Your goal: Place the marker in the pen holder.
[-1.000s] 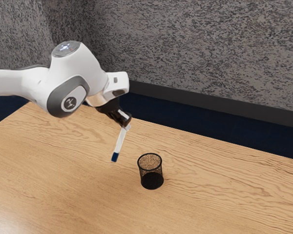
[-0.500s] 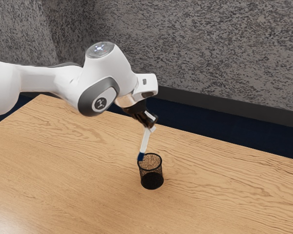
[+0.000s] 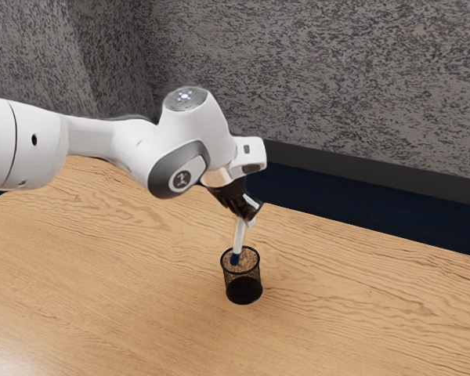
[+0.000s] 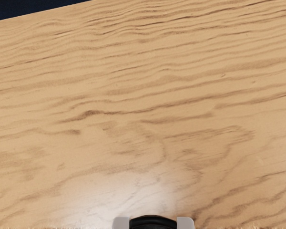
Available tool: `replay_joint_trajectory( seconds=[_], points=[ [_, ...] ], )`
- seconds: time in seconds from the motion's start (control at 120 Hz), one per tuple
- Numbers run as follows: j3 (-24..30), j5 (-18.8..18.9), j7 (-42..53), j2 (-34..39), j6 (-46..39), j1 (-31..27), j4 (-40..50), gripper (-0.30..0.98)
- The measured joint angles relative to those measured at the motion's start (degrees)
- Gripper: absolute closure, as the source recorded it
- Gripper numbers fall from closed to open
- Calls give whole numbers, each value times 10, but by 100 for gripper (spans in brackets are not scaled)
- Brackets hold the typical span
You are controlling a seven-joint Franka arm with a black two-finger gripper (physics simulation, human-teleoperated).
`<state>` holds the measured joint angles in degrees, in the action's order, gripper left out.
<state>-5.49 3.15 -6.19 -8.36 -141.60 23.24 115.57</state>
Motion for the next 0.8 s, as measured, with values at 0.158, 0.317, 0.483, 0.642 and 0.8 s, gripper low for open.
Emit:
replay_joint_trajectory(
  seconds=[0.158, 0.317, 0.483, 0.642, 0.8],
  points=[
    [0, -1, -4, -15, 1, -2, 5, 73],
    [8, -16, 4, -19, 2, -5, 7, 39],
    [8, -21, 14, 19, 30, -21, -3, 18],
    [4, -34, 71, 82, 207, -80, -106, 9],
    [-10, -39, 149, 104, 355, -140, -171, 4]
  ],
)
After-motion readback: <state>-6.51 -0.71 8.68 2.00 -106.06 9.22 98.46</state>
